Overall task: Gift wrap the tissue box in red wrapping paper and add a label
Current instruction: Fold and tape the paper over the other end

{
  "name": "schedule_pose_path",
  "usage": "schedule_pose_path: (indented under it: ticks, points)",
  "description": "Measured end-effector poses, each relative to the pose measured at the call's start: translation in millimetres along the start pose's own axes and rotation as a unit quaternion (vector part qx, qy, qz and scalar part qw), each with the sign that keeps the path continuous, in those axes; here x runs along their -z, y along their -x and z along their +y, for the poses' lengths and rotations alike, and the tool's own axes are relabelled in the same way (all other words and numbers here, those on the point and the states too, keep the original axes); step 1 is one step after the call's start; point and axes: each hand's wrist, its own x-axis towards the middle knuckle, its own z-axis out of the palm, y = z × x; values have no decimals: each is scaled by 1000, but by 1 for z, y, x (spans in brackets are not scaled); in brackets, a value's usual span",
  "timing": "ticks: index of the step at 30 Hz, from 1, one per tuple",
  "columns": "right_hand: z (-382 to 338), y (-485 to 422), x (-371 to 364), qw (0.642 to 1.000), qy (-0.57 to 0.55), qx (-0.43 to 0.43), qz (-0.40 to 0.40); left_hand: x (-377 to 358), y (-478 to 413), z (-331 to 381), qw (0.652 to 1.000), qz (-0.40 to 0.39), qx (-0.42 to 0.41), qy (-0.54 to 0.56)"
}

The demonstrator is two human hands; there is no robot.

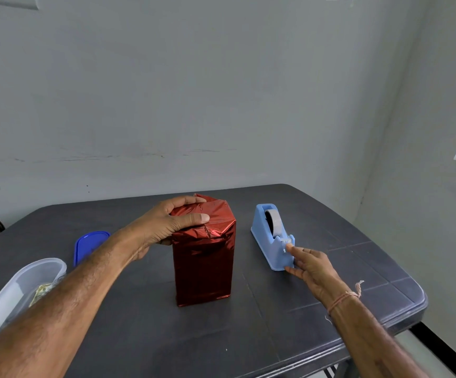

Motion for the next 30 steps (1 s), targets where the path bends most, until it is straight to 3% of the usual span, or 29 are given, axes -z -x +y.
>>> schedule_pose_path:
  ticks: [12,16,21,24,27,30]
  points:
    - [11,-9,-2,999,-4,35,24,1,-1,1,1000,0,2,-4]
    - [35,-14,2,989,89,83,89,1,-2,-1,1000,-5,2,-10]
    - [33,-21,9,986,141,56,68,2,-4,0,1000,-3,2,-13]
    - [19,-3,6,981,174,73,42,2,-5,0,1000,5,4,-8]
    - [-17,23,-6,964,212,155,-50,1,-5,-1,1000,6,5,-1]
    - [-78,50,-42,912,279,250,-165,3,-3,1,1000,8,5,1]
